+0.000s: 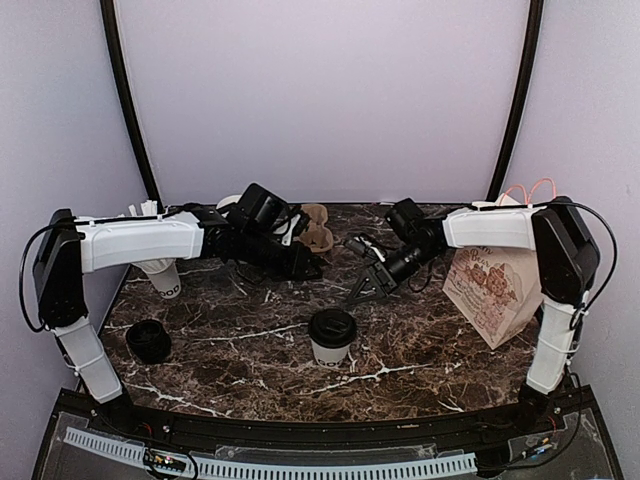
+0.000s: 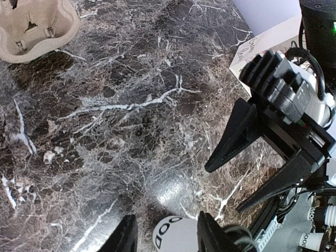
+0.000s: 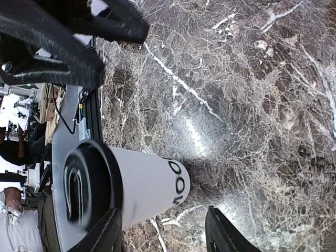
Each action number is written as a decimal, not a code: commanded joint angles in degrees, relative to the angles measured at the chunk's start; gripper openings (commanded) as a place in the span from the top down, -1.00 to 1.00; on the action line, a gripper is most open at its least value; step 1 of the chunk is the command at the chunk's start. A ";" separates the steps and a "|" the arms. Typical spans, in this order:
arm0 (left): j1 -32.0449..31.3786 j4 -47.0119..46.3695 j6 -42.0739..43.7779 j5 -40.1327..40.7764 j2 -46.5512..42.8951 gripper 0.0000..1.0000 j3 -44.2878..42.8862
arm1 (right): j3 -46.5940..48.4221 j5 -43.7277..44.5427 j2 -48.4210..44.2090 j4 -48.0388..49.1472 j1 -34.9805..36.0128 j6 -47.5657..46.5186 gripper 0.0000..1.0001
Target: Pack the takeout coffee
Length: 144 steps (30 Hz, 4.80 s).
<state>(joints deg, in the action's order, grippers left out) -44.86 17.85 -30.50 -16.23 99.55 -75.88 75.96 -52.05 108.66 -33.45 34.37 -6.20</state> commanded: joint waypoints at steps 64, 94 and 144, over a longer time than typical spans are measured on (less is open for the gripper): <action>1.01 0.75 -3.90 -13.74 -3.95 -0.14 4.28 | -8.29 -9.11 -6.51 0.57 6.21 -6.73 -0.37; -0.86 -22.21 -36.76 -18.55 -20.64 0.03 33.66 | -4.15 -11.03 1.14 9.52 2.17 5.75 -0.09; 2.78 17.36 -6.16 4.47 2.43 0.20 10.89 | -7.51 3.55 4.32 7.86 4.48 8.59 0.03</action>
<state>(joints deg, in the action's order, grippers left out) -45.71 23.46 -43.83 -38.41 94.94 -60.88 71.81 -59.48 111.92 -23.92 37.56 4.99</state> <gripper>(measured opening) 0.403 0.488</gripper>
